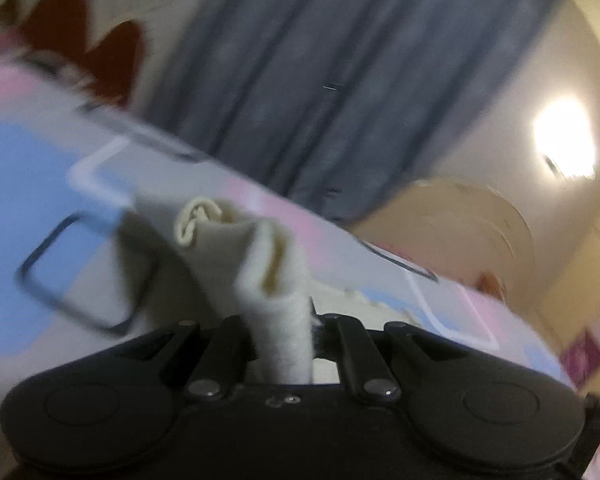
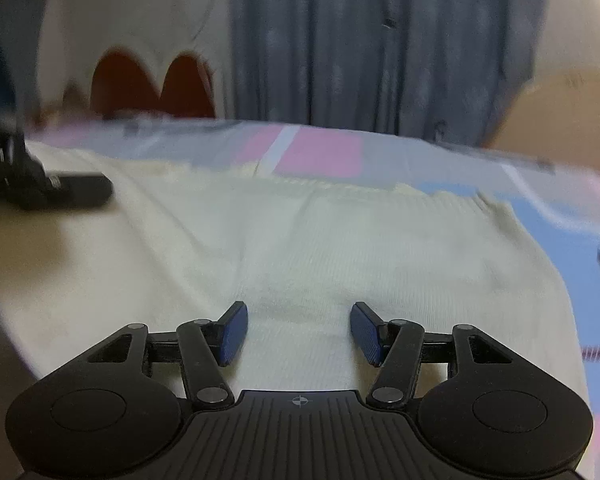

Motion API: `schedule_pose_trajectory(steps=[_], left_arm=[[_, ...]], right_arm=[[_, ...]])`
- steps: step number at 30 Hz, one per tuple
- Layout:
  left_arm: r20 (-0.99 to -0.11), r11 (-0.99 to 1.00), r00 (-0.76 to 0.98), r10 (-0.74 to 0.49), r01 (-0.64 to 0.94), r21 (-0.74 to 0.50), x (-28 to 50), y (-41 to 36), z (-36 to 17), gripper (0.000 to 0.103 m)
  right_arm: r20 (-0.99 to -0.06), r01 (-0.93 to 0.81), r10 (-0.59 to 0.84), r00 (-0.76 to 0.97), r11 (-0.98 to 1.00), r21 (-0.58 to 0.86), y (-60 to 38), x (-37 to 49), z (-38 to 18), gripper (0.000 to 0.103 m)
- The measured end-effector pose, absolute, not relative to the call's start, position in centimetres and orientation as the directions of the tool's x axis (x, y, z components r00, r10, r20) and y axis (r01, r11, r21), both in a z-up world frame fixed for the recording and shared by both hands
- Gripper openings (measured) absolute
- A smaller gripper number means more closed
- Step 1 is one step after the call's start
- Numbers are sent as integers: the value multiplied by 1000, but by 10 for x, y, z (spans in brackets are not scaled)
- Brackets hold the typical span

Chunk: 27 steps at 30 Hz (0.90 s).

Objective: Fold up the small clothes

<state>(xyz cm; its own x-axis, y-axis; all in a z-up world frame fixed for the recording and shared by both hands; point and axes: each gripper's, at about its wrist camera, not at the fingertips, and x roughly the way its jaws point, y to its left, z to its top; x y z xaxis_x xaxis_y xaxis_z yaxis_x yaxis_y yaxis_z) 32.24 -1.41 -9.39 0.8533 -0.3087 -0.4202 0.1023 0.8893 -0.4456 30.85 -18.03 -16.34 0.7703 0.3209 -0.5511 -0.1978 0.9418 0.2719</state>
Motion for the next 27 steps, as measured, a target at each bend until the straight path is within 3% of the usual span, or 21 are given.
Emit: schedule_pose_trajectory(steps=[5,13,16,18,19,25,27], left_arm=[[-447,886,773,-451,325,-332,333,-89,-85,7],[-596,850,617,-513,463,-252,326,-174,-129,11],[-606,847,609,-512,476,-237,317,-176,-126,27],[-605,838,598,-526,487,-247,312,-172,-119,55],[-598,839,605,-525,485,-247,307,-166,-114,60],[-546,842,641,-540,418,-341,292,-116,-92,62],[-533,870,688,-493,372,-325,296,-100,-86,62]], right_arm=[[-541,-44,258,801,925,377,-243,295,-151,57],[-568,170,126,814,882,439,-332,255,-152,57],[-539,160,172,825,842,515,-347,250,-144,57],[-516,124,219,828,826,550,-349,253,-137,57],[-501,99,250,828,815,571,-347,255,-134,57],[-494,39,398,773,748,663,-333,281,-138,57],[-501,38,422,755,736,676,-328,294,-143,57]])
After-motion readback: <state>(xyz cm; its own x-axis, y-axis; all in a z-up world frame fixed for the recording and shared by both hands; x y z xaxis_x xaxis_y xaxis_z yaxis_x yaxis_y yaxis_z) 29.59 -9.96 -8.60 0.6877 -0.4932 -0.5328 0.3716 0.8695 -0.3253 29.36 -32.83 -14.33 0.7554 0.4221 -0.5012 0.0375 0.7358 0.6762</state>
